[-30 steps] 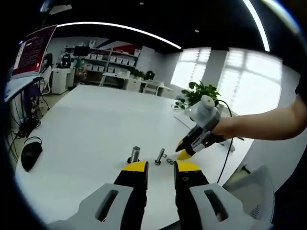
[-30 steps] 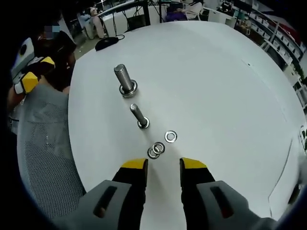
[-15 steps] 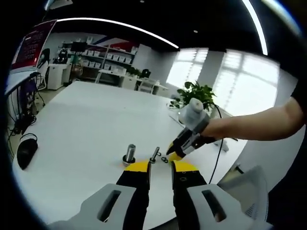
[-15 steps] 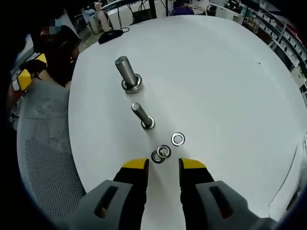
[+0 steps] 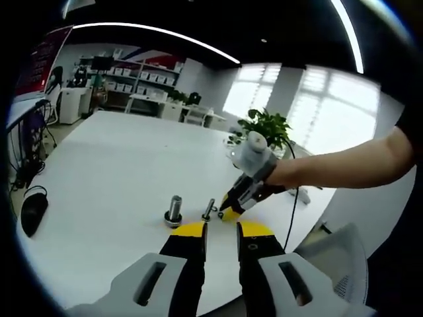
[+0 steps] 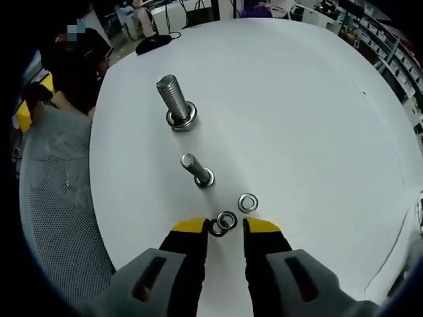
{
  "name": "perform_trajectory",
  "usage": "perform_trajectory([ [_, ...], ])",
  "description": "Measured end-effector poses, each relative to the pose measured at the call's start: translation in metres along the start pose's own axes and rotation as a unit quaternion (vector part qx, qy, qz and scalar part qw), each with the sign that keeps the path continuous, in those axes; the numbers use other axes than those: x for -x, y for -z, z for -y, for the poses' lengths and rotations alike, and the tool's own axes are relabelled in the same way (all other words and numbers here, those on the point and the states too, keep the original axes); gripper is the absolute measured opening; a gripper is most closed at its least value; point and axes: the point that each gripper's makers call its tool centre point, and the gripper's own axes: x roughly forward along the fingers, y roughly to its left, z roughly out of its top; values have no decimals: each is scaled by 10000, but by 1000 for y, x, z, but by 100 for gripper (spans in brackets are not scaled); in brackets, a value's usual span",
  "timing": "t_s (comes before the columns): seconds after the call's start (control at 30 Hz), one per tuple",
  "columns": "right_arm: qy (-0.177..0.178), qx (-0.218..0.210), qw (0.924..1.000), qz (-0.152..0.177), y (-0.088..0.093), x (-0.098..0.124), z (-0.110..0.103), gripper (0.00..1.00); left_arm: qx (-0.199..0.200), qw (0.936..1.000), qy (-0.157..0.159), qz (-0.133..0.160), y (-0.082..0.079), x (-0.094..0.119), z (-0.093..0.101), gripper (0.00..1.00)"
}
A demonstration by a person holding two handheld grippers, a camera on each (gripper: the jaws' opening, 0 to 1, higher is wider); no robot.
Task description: Place the washer onto the threaded stud by aligning its center hole with the stud, sliding it down to the base, and recovering from edge contact or off-axis alignment until the washer reaches the visible bottom stop.
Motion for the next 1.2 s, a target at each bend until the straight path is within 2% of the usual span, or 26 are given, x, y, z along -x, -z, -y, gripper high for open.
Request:
perform_trajectory([
  [0.07,77,222,9997,-87,1,0,1,16,-7,10000,0,-43,2,0,0,15],
  [0.37,65,128,9999,-25,0,0,0,15,-68,9999,17,-75,4,-1,0,15],
  [0.73,131,232,9996,-76,0,-1,1,15,85,10000,34,18,0,1,-2,15],
  [0.9,139,129,9998,-11,-1,2,3,14,127,9999,45,17,-1,2,-2,16],
  [1.0,122,57,9999,85,-4,5,5,14,-93,9999,-29,-83,0,4,-5,16],
  [1.1,123,67,9999,72,-3,4,5,14,-126,9998,-64,-135,1,6,-7,16],
  [1.2,105,53,9999,79,-3,4,3,14,-239,9993,-225,-165,1,11,-14,16],
])
